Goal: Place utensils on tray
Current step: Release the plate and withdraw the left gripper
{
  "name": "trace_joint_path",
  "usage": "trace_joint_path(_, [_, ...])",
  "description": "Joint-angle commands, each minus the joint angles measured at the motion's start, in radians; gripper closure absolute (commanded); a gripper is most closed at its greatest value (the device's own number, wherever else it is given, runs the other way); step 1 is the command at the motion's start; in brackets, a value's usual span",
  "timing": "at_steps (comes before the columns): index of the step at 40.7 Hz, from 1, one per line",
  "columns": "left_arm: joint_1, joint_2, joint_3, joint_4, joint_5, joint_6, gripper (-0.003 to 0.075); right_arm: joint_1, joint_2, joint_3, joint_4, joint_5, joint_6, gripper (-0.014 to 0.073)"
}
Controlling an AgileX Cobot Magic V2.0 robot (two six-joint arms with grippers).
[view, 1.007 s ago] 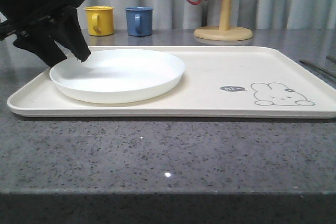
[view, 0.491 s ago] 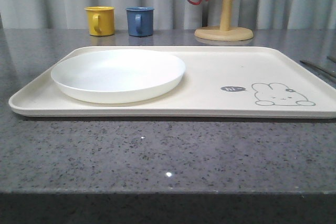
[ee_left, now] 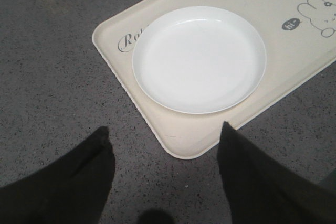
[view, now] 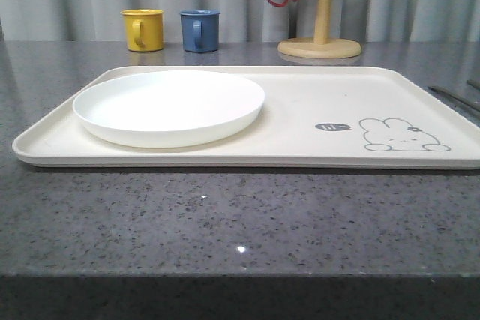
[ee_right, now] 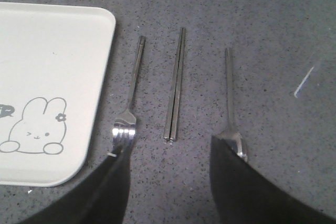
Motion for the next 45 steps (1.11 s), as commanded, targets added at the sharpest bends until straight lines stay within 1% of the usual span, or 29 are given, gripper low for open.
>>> trace_joint_path(1, [0.001, -0.091, 0.03, -0.001, -0.104, -0.026, 0.03, -0.003, 0.012, -0.033, 0.0, -0.067, 0.0, 0.0217])
trace_joint_path(8, [0.001, -0.173, 0.081, -0.001, -0.12, -0.026, 0.03, -0.003, 0.012, -0.033, 0.0, -0.067, 0.0, 0.0217])
trace_joint_path(29, [0.001, -0.175, 0.083, -0.003, -0.12, -0.026, 0.03, -0.003, 0.012, -0.033, 0.0, -0.065, 0.0, 0.0216])
trace_joint_path(35, [0.001, -0.175, 0.083, -0.003, -0.122, -0.026, 0.03, -0.003, 0.019, -0.04, 0.016, -0.088, -0.001, 0.0216])
trace_joint_path(38, [0.001, -0.175, 0.083, -0.003, -0.122, -0.026, 0.03, -0.002, 0.051, -0.07, 0.023, -0.044, -0.025, 0.0216])
trace_joint_path(45, [0.001, -0.175, 0.083, -0.003, -0.126, -0.026, 0.03, 0.022, 0.198, -0.209, 0.075, 0.142, -0.079, 0.0218])
